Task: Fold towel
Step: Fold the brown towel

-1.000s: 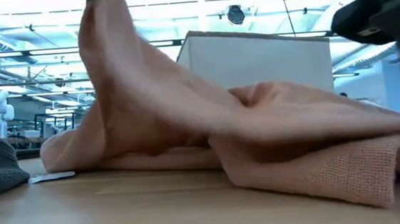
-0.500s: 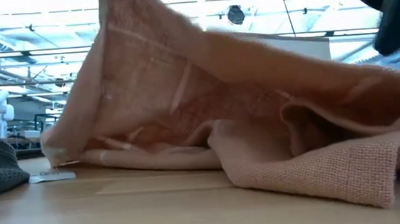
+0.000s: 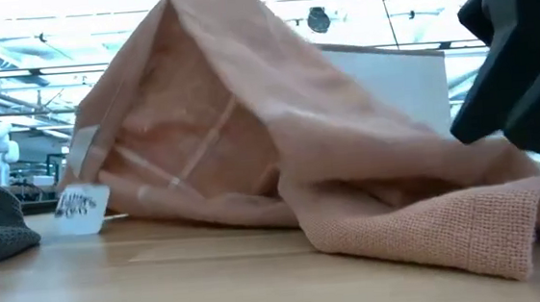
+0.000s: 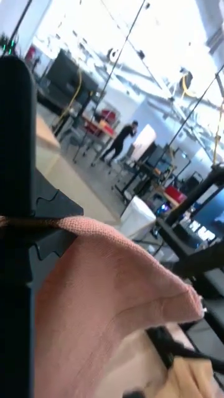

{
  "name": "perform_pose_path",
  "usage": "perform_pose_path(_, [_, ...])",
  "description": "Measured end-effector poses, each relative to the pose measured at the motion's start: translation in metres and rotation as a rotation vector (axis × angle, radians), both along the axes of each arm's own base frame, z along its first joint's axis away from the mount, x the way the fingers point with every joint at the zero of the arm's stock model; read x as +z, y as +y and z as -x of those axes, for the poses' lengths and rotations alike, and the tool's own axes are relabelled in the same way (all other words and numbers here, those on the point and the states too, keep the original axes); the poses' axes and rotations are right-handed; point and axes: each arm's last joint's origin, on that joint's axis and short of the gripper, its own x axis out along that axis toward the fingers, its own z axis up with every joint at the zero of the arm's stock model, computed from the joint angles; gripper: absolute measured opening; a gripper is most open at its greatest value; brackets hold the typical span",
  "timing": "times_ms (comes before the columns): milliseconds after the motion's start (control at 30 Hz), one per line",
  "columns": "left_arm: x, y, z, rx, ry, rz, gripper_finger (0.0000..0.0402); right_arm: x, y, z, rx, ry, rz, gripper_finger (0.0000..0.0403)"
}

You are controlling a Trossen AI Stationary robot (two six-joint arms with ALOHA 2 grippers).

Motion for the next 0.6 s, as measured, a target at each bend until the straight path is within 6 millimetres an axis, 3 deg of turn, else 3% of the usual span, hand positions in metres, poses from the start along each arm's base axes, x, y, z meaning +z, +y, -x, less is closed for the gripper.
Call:
perform_pose_path(200, [0.024,0.012,-0.009,0.050,-0.021,-0.050,0.0000,0.000,-0.001,-0.001,0.018,0.003,0.019,0.0167])
perform_pose_path(433, [0.059,0.014,-0.013,-0.027,-0.105,-0.044,0.0000,0.003,0.001,-0.007,0.110,-0.021,0.079,0.0160])
perform_pose_path(600, [0.066,0.019,-0.015,-0.012,-0.110,-0.050,0.0000,0.001,-0.013,-0.011,0.045,0.000,0.157,0.0159])
